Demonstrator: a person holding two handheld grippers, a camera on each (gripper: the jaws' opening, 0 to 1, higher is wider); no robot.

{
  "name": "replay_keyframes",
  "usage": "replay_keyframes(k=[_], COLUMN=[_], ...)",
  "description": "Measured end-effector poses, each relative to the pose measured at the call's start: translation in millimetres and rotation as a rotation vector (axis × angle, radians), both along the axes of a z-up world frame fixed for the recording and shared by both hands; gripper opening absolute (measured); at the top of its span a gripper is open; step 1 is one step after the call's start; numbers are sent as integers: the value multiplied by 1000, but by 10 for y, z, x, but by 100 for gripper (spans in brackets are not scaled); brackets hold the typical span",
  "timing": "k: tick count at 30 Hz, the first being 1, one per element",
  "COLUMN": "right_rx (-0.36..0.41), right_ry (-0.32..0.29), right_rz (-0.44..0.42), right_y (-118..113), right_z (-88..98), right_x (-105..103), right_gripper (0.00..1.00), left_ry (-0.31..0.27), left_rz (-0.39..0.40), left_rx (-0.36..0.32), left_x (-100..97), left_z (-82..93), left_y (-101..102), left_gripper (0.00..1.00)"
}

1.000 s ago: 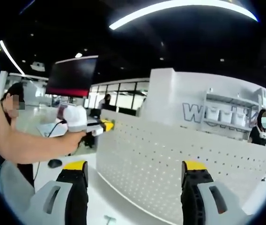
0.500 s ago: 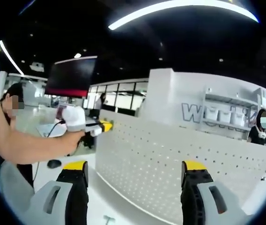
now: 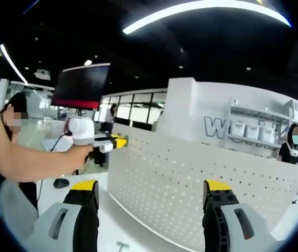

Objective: Insert the hook assembly into the mounting plate slot until the hook locks in place.

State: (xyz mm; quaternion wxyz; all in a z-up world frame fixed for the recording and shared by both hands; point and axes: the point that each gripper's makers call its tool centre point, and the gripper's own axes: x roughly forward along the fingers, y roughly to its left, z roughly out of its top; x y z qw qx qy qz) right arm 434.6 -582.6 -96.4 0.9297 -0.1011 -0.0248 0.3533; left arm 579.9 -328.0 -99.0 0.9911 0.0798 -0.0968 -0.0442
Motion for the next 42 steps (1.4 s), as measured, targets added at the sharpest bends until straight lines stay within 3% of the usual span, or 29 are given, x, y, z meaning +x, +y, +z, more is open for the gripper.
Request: replay_keyframes(k=[22, 42], right_rx=[-5, -19], right_ry=[-9, 3], right_rz=[14, 17], right_y=[28, 22], right_z=[4, -75], right_x=[-101, -197], right_gripper=[83, 83], left_ry=[17, 62], left_rz=[-51, -135], left_rx=[-12, -35], left_x=[-379, -807], left_z=[27, -95], left_y=[-49, -90], left_gripper=[31, 53])
